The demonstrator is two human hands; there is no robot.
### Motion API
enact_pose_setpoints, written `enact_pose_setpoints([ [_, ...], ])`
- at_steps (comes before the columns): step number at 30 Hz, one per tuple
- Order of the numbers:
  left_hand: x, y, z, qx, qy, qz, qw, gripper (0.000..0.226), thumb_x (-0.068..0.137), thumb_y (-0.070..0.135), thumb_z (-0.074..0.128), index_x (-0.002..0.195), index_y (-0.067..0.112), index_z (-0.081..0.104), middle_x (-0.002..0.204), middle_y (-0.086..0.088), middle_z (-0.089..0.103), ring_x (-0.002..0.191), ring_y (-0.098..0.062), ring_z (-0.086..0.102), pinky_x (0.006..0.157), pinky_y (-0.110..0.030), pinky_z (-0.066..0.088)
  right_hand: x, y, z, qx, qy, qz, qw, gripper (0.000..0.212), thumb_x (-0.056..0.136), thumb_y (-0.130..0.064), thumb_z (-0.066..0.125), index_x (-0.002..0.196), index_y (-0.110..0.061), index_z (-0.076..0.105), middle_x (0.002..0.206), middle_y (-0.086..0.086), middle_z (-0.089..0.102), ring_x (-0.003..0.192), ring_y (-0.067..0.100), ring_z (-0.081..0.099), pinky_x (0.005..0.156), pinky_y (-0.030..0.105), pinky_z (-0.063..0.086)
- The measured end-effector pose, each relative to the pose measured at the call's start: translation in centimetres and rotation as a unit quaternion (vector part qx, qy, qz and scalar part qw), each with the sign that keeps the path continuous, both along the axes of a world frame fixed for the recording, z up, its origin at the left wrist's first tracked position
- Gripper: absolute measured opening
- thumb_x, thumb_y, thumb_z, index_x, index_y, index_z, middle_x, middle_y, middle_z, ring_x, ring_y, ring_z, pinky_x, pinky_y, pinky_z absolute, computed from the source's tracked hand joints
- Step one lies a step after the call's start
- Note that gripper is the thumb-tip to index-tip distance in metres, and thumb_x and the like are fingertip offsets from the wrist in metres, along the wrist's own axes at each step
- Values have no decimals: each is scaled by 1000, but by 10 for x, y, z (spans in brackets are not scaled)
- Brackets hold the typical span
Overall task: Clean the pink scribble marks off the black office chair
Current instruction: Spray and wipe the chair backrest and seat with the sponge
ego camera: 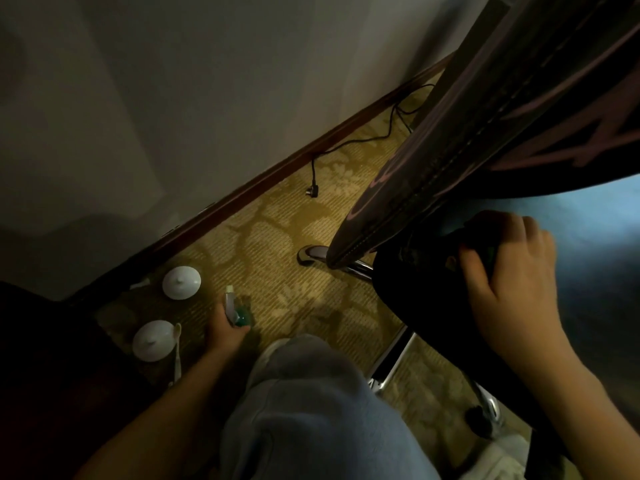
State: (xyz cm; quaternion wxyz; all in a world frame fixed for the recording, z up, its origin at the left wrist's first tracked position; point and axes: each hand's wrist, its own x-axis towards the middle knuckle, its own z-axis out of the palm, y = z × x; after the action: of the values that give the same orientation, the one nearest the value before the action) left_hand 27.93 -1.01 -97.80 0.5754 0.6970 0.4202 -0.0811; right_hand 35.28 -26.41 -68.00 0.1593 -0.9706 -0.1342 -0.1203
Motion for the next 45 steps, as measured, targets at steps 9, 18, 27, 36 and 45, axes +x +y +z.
enact_pose_setpoints([
  [9,-5,-6,5,-1,32,-41,999,45,78,-11,63,121,-3,51,114,-19,59,110,-32,56,93,-41,46,0,-1,-1,3,0,-7,1000,51,83,-42,35,121,-10,49,114,13,46,98,16,31,81,27,21],
  [18,-29,-35,87,71,-107,-77,989,19,87,8,61,102,19,56,94,4,61,89,-16,61,74,-21,44,-8,2,10,-7,10,-25,1000,38,94,-22,51,129,-8,47,122,16,46,108,31,38,90,40,31],
  [27,-58,-49,255,182,-401,-98,892,17,84,39,57,85,22,60,80,2,58,73,-14,54,63,-19,44,-53,-7,53,106,-50,6,993,21,92,-13,57,112,-8,54,106,10,50,94,14,34,80,32,30],
  [36,-103,-66,403,117,-476,-169,855,37,76,45,64,77,9,53,62,3,51,52,-12,49,52,-14,42,-106,-30,126,187,-113,16,976,18,91,-12,58,108,-15,54,100,-5,44,88,6,34,74,23,28],
  [45,-139,-73,504,232,-444,-150,852,20,86,9,64,79,27,60,67,5,49,65,-6,53,52,-11,38,-143,-41,197,245,-153,38,957,17,92,-15,57,107,-20,52,99,-6,44,89,6,36,75,17,33],
])
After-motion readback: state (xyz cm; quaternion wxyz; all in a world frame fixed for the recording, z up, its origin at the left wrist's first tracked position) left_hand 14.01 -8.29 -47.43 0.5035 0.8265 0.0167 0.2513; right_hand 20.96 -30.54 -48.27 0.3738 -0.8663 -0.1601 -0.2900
